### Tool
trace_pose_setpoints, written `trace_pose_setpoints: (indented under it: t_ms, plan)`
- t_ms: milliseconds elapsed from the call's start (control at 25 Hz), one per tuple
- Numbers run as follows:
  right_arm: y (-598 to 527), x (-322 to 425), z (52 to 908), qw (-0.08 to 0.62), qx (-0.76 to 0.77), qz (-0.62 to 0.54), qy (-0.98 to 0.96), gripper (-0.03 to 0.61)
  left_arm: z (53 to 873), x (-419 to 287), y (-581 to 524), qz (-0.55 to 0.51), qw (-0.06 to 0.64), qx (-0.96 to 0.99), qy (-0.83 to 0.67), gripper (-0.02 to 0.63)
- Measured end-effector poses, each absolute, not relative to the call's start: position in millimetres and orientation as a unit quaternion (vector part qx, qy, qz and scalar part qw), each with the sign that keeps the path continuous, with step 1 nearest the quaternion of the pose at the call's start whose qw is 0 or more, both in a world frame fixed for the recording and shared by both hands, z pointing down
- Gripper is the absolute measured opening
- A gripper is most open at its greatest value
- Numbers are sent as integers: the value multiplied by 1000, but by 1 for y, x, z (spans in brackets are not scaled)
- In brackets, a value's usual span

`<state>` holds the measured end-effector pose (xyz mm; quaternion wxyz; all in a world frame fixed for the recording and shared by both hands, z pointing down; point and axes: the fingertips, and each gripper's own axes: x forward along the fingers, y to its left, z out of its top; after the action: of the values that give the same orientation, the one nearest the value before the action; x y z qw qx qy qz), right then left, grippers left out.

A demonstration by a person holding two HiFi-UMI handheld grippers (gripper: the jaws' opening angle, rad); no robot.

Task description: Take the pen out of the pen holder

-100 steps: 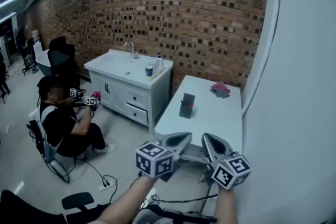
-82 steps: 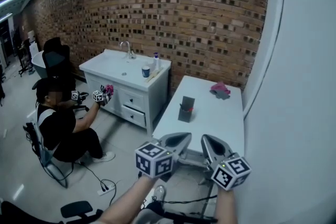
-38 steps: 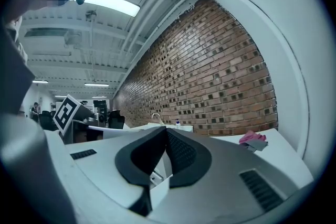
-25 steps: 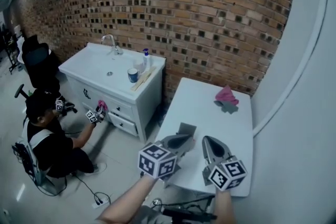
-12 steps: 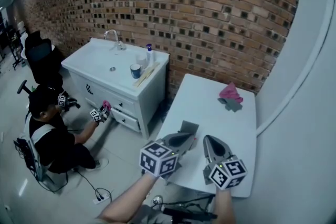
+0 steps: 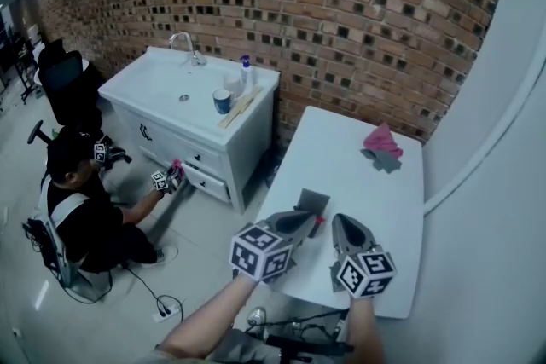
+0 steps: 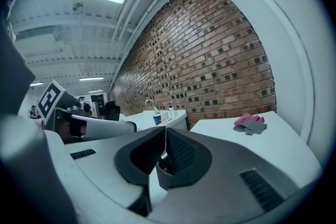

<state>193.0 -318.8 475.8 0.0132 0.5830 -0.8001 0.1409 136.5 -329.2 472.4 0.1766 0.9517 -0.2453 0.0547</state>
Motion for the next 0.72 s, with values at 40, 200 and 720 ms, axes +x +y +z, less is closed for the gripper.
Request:
trace_pose_setpoints:
  t_ms: [40,200,720]
  plan:
    - [-323,193,483,20,586,146,-797,22,477,136,-331,58,179,951,-247,6]
    - [-337,193,514,47,592,164,-788,83,498,133,-336,73,189,946,-252,6]
    - [-368,189,585,106,592,209,-771,123,531,122,-350,94,219,935,-262,6]
